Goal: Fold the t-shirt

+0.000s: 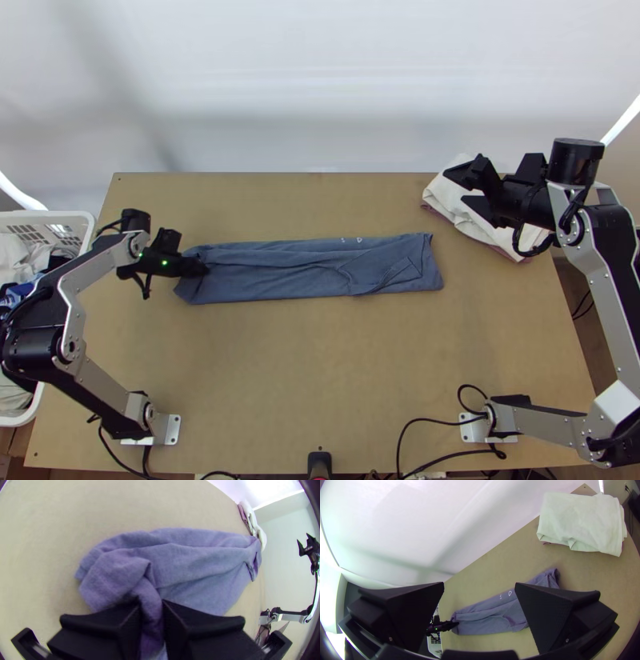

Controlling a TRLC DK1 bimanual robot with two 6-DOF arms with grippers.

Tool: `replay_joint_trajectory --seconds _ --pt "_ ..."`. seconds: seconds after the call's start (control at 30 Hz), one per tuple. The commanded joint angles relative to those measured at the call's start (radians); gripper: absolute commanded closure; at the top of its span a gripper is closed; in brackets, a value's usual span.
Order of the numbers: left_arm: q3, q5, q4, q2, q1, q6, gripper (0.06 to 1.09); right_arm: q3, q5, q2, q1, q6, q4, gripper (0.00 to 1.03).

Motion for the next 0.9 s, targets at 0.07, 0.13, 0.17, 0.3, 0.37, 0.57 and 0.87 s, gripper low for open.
replay_joint_trajectory --seconds 0.07,0.13,0.17,0.3,0.37,0.57,0.87 --pt "0.007 -0.014 -0.024 -0.067 0.200 0.058 1.05 -0.013 -0.008 -0.033 -0.010 -0.003 -0.004 0.04" --pt "0.045 -0.014 -0.064 -0.053 0.298 0.127 1.05 -0.026 -0.008 -0.038 -0.010 -0.009 -0.004 0.04" --pt "0.070 -0.014 -0.087 -0.039 0.347 0.164 1.05 -0.032 -0.008 -0.039 -0.010 -0.015 -0.004 0.04" --pt "0.193 -0.016 -0.202 0.030 0.505 0.253 1.05 -0.055 -0.008 -0.046 -0.012 -0.020 0.004 0.04" --pt "0.252 -0.016 -0.291 0.037 0.534 0.266 1.05 -0.059 -0.008 -0.049 -0.012 -0.020 0.005 0.04" --pt "0.364 0.010 -0.519 -0.088 0.453 0.217 1.05 -0.072 -0.008 -0.050 -0.010 -0.021 0.010 0.04" --pt "0.398 0.013 -0.541 -0.292 -0.026 -0.076 1.05 -0.082 -0.008 -0.047 -0.006 -0.020 0.016 0.04"
